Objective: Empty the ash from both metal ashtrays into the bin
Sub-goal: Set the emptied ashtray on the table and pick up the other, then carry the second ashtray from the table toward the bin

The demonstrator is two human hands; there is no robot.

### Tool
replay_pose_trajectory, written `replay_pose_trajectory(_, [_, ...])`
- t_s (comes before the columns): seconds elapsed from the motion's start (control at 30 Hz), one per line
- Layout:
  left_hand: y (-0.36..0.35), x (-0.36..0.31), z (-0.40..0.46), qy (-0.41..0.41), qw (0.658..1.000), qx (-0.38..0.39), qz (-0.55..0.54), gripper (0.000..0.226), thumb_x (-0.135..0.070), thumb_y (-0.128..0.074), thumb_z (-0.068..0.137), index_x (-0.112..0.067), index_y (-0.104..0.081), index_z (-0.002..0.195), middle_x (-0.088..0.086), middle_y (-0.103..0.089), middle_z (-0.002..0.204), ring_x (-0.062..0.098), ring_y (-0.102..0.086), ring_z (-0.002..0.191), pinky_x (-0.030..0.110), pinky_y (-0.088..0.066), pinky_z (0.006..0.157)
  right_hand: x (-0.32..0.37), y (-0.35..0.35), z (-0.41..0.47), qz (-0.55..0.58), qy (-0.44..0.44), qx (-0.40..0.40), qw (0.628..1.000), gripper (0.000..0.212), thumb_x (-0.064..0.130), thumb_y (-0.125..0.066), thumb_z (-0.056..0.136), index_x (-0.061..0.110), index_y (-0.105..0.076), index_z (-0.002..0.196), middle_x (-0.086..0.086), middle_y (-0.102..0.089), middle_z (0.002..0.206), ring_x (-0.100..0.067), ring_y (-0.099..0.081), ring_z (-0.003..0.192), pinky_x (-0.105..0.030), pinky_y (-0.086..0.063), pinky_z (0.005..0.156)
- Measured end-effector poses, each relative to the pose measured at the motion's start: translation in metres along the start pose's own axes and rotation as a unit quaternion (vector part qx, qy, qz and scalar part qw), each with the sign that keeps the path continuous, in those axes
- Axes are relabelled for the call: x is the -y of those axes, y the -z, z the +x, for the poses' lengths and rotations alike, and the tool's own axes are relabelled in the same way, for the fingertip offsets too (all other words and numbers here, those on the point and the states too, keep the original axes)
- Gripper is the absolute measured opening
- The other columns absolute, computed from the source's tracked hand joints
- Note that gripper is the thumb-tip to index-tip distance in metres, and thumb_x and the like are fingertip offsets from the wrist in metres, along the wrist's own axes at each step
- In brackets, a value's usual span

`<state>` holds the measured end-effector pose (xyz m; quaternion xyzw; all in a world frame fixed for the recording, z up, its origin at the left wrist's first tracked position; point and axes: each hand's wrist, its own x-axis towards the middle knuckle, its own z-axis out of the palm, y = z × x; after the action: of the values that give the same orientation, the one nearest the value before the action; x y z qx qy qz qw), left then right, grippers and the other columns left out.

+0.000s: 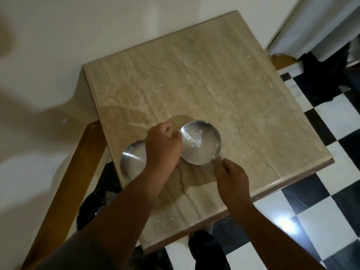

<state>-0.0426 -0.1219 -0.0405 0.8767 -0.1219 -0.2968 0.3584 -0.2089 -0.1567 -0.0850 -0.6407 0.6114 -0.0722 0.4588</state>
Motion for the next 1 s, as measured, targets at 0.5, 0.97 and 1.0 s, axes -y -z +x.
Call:
replay_pose_trajectory(0.5, [-0.028,-0.021,0.015,0.069,0.985,0.119,0.106,0.020,-0.022,-0.051,0.093,-0.015,-0.063,0.079,0.000,-0.060,0.074,0.025,-0.063,0.081,0.033,-0.054,0.066,0.049,0.025,0.071,-0.033,-0.026,0.116,0.992,0.031,0.022,-0.045,0.092,0.000,-0.067,0.093,-0.010,-0.063,0.081,-0.018,-0.056,0.067,-0.024,-0.037,0.051])
replay_pose_trajectory(0.97, [0.107,-0.005,0.010,0.127,0.978,0.043,-0.160,0.021,-0.025,-0.060,0.098,-0.026,-0.066,0.078,0.006,-0.072,0.095,0.029,-0.072,0.089,0.046,-0.063,0.075,0.129,-0.014,0.012,-0.002,0.103,0.126,0.987,0.047,0.034,-0.046,0.094,-0.010,-0.063,0.088,-0.030,-0.067,0.089,-0.046,-0.067,0.083,-0.062,-0.056,0.072])
replay_pose_trajectory(1.0, [0.118,0.003,0.009,0.136,0.976,0.042,-0.167,0.018,-0.025,-0.058,0.098,-0.025,-0.066,0.082,0.007,-0.071,0.097,0.029,-0.071,0.089,0.044,-0.063,0.072,0.134,-0.022,0.005,-0.007,0.114,0.132,0.985,0.048,0.035,-0.046,0.094,-0.009,-0.063,0.087,-0.030,-0.068,0.088,-0.045,-0.067,0.082,-0.061,-0.056,0.072])
